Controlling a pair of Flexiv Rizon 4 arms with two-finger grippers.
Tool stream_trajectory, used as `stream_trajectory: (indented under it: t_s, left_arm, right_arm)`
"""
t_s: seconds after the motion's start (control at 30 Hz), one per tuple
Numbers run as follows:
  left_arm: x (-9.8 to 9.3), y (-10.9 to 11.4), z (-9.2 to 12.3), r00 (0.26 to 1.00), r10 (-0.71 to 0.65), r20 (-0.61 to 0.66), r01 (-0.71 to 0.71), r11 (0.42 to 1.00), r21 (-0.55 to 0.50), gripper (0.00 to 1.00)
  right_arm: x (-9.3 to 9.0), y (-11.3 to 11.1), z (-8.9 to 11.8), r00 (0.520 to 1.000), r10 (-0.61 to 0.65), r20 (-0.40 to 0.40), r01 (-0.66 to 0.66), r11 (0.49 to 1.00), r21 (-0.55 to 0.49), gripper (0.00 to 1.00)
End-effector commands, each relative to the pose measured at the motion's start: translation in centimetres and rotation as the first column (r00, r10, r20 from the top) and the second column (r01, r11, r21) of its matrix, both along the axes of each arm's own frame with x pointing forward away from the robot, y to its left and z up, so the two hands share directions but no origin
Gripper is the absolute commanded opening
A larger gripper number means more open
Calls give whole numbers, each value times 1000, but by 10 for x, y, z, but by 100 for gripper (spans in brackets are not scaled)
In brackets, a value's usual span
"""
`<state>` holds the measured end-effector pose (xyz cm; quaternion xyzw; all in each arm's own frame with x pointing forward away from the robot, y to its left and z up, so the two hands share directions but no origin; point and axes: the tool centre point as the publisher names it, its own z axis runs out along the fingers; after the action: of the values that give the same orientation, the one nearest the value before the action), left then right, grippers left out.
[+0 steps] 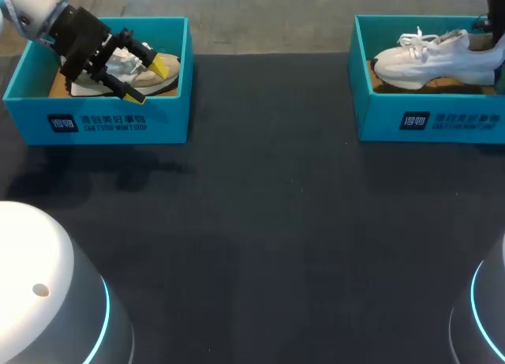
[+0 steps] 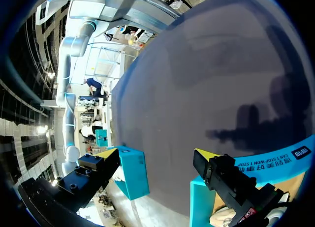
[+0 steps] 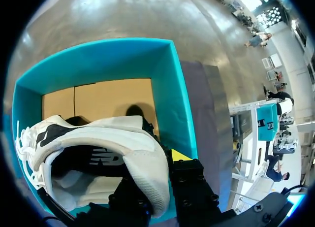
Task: Take the shoe out of the shoebox, open the shoe tongue, remove and reinsert the insole, then place the shoe into the shoebox
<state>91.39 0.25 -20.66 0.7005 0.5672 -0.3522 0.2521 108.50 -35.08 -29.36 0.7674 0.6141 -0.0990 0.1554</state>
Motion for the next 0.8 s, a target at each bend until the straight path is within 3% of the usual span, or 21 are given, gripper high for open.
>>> stream_trajectory:
  t_s: [0.03, 0.3, 0.8]
  left_arm:
    - [0, 0, 1, 1000, -2, 1, 2, 1000, 3, 100]
    - [0, 0, 1, 1000, -2, 1, 2, 1000, 3, 100]
    - [0, 0, 1, 1000, -2, 1, 2, 1000, 3, 100]
  right_arm:
    - [3, 0, 0, 1000, -3, -5, 3, 1000, 2, 0]
    - [1, -2, 0, 1000, -9, 1, 9, 1000, -3, 0]
    - [-21, 1, -6, 1000, -22, 11, 23, 1000, -3, 0]
